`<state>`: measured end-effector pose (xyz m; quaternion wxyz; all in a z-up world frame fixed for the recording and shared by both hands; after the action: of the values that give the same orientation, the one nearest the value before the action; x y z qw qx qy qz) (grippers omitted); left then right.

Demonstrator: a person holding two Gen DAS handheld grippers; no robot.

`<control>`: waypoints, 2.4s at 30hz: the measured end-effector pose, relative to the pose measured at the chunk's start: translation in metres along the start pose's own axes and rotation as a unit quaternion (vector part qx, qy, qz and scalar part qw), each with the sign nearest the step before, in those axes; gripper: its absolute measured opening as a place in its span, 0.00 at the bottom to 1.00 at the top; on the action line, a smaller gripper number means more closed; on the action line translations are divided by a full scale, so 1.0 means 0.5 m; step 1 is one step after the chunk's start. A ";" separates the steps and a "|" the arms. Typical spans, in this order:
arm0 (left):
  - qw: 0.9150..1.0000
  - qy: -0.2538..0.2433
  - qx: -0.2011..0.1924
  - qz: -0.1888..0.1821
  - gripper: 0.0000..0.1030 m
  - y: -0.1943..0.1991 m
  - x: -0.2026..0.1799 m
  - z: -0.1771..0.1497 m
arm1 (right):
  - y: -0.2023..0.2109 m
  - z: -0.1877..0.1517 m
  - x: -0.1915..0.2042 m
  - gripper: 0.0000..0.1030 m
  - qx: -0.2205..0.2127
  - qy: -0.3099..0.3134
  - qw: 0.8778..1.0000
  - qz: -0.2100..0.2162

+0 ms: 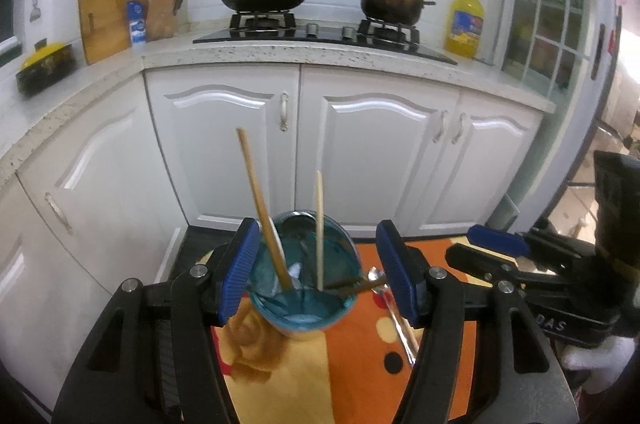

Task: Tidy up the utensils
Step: 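Withdraw both grippers from the cup and move toward the spoon and chopstick, then grasp the metal spoon with the left gripper while the right gripper grasps the wooden chopstick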

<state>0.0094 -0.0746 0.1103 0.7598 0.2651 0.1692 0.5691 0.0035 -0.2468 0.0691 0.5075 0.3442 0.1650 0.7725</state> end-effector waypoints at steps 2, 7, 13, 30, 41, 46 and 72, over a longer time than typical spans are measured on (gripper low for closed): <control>1.000 -0.003 0.002 -0.006 0.59 0.005 -0.014 -0.007 | 0.003 -0.009 -0.009 0.41 0.002 -0.004 1.000 -0.009; 1.000 -0.007 0.008 -0.027 0.59 0.014 -0.047 -0.027 | 0.011 -0.031 -0.032 0.41 0.010 -0.018 0.999 -0.027; 0.998 -0.018 0.019 -0.050 0.59 0.012 -0.098 -0.051 | 0.019 -0.048 -0.059 0.41 0.013 -0.032 0.998 -0.048; 0.993 -0.018 0.078 -0.091 0.59 -0.044 -0.164 -0.142 | -0.006 -0.095 -0.118 0.42 0.043 -0.045 0.994 -0.087; 0.988 -0.025 0.111 -0.105 0.59 -0.078 -0.185 -0.210 | -0.048 -0.133 -0.165 0.42 0.075 -0.062 0.990 -0.098; 0.984 -0.014 0.132 -0.117 0.59 -0.100 -0.176 -0.243 | -0.078 -0.161 -0.195 0.42 0.104 -0.069 0.988 -0.088; 0.976 0.033 0.186 -0.108 0.59 -0.240 -0.164 -0.271 | -0.212 -0.197 -0.228 0.20 0.154 -0.005 0.973 -0.172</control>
<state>0.0022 -0.1499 -0.0736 0.7484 0.3630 0.3245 0.4503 0.0338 -0.2940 -0.1062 0.5744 0.3888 0.3365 0.6369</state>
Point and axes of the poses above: each gripper's, at about its wrist camera, not at the fingertips, and y roughly against the way its jaws point, x to its left, z to its top, the point moved 2 cm from there along -y, roughly the way its jaws point, and after that the axes turned 9 degrees about -y, right-handed, at the moved point
